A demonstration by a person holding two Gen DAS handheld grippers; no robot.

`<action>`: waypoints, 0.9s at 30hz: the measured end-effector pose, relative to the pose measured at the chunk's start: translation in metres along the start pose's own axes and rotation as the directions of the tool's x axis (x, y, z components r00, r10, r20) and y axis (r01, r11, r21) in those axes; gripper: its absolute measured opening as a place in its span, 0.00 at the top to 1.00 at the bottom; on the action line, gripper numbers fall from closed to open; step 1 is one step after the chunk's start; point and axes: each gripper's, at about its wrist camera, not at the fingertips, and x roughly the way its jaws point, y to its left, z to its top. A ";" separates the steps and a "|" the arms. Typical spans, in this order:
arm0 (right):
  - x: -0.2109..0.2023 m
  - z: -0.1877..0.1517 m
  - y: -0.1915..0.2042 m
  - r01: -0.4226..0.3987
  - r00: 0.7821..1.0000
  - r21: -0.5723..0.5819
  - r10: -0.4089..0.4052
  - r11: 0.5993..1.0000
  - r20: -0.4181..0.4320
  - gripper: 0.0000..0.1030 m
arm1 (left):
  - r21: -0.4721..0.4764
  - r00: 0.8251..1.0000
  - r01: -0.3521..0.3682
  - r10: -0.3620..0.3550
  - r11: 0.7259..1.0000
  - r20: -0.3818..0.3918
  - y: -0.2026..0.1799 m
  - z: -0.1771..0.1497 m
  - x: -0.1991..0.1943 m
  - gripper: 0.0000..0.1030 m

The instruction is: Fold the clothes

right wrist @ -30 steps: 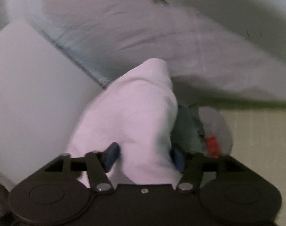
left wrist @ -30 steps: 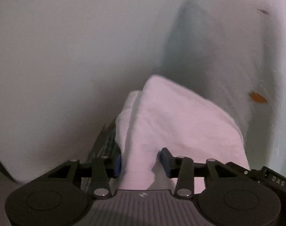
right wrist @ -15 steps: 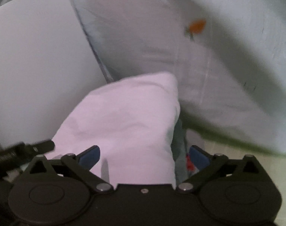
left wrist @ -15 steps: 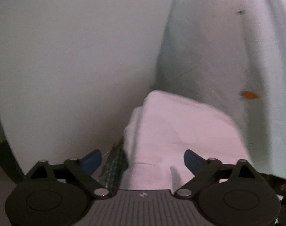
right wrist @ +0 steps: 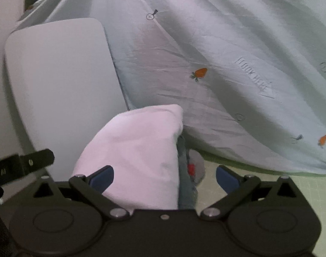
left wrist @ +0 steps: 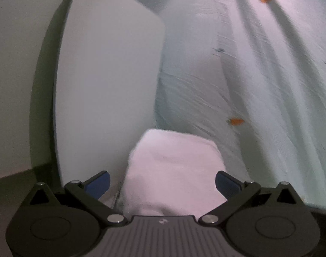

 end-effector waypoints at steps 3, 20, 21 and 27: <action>-0.026 -0.018 -0.007 0.011 1.000 -0.019 -0.012 1.000 -0.005 0.00 | 0.042 1.000 0.006 -0.005 0.999 -0.026 -0.013 -0.018 -0.031 0.00; -0.127 -0.104 -0.054 0.057 0.992 -0.021 -0.059 0.998 -0.112 0.00 | 0.145 0.992 -0.007 0.025 0.989 -0.122 -0.051 -0.084 -0.119 0.00; -0.130 -0.105 -0.056 0.059 0.992 -0.020 -0.061 0.998 -0.109 0.00 | 0.147 0.992 -0.006 0.024 0.989 -0.121 -0.053 -0.084 -0.121 0.00; -0.145 -0.115 -0.062 0.065 0.992 -0.021 -0.067 0.998 -0.111 0.00 | 0.147 0.992 0.016 0.003 0.989 -0.125 -0.061 -0.088 -0.125 0.00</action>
